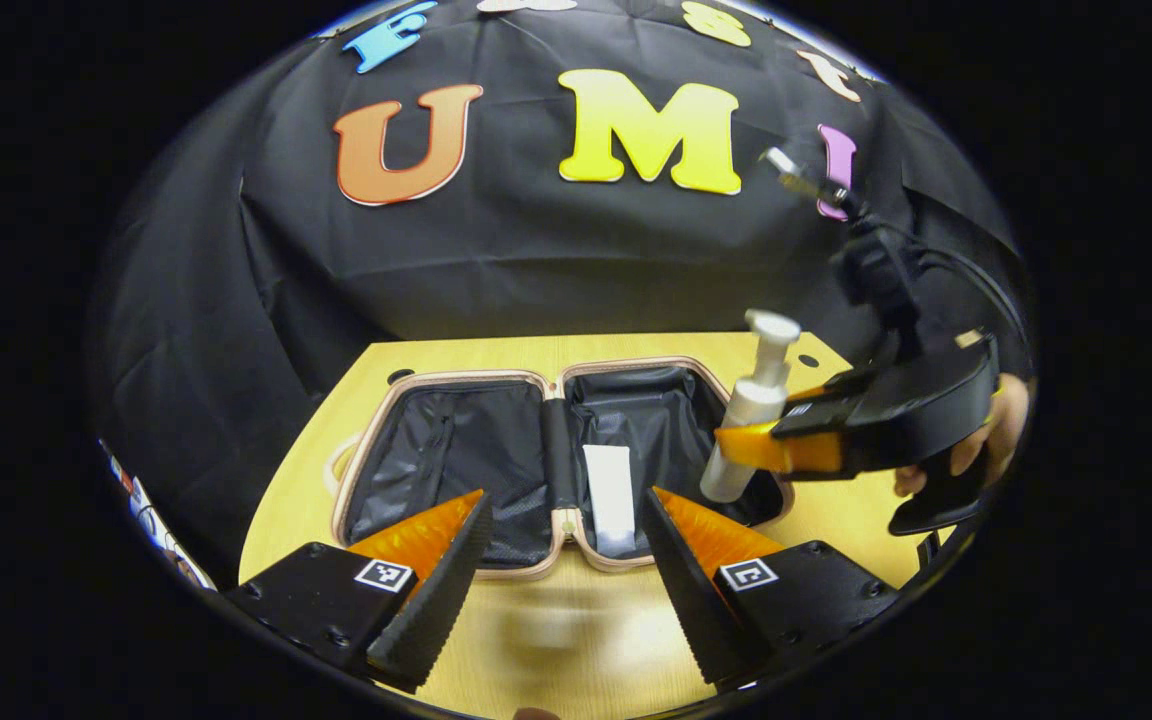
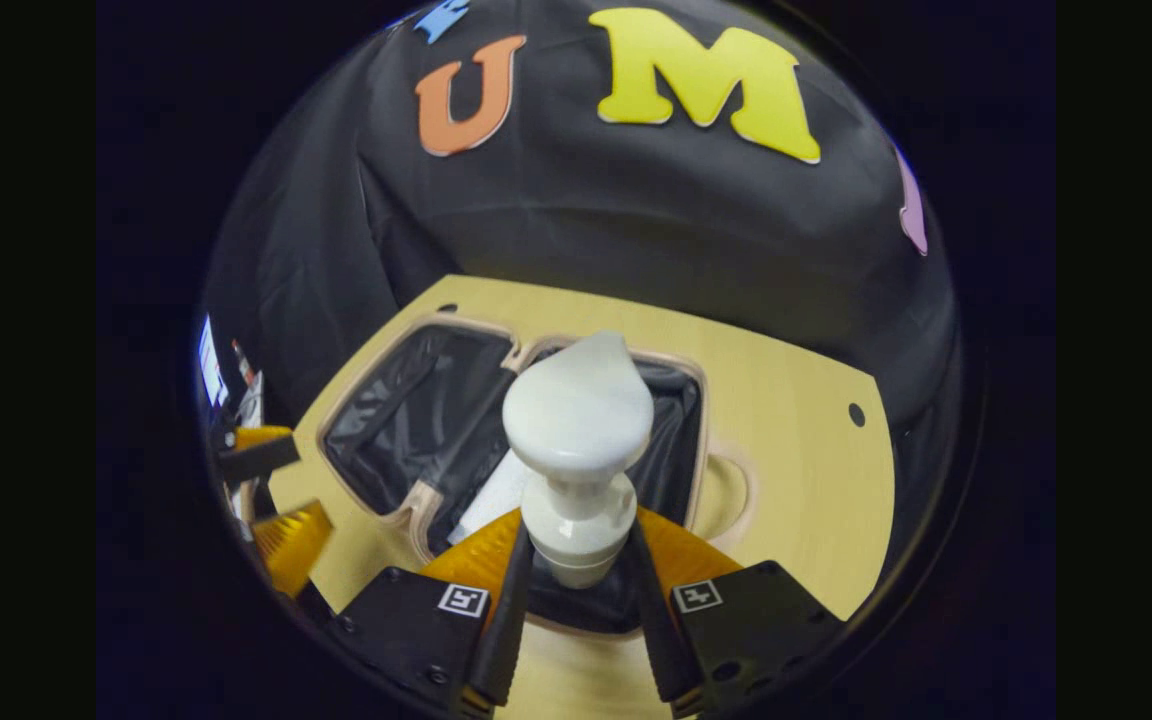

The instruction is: First open the suitcase, pack the skin care products into it, and then close the suitcase.

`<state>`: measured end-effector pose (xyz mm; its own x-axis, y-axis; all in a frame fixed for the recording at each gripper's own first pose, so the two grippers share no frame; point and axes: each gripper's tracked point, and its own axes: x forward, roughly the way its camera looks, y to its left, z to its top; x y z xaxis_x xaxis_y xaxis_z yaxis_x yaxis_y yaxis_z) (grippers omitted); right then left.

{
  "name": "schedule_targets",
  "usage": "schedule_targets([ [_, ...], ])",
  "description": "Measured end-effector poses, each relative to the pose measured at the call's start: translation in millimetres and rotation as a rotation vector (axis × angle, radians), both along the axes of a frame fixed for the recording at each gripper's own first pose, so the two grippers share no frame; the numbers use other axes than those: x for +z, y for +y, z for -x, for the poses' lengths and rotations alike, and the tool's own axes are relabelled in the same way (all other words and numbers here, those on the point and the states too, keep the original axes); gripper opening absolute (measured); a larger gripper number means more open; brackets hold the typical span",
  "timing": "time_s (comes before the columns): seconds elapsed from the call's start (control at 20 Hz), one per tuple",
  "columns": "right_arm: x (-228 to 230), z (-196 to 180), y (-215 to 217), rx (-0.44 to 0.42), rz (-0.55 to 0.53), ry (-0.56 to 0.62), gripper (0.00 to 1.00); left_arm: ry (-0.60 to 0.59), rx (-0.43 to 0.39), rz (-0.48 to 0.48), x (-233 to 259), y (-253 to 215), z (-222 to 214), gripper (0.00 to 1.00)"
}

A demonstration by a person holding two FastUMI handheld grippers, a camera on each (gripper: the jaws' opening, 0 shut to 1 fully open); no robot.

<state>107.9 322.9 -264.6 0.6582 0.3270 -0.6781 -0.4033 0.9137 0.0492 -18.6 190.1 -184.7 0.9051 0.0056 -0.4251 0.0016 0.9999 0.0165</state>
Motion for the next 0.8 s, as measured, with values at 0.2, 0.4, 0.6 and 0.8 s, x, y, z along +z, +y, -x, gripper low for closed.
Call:
schedule_targets([
  [0.2, -40, 11, 0, -0.058, 0.010, 0.155, 0.49, -0.122, 0.008, 0.022, 29, 15, 11, 0.95],
  [0.4, -43, -7, 2, -0.150, -0.042, 0.207, 0.49, -0.158, 0.020, 0.025, 39, 31, 16, 0.95],
  [0.6, -49, -33, 6, -0.217, -0.073, 0.243, 0.49, -0.162, 0.033, 0.043, 39, 41, 16, 0.95],
  [0.8, -70, -46, 6, -0.261, -0.026, 0.275, 0.49, -0.144, 0.053, 0.033, 32, 58, 15, 0.95],
])
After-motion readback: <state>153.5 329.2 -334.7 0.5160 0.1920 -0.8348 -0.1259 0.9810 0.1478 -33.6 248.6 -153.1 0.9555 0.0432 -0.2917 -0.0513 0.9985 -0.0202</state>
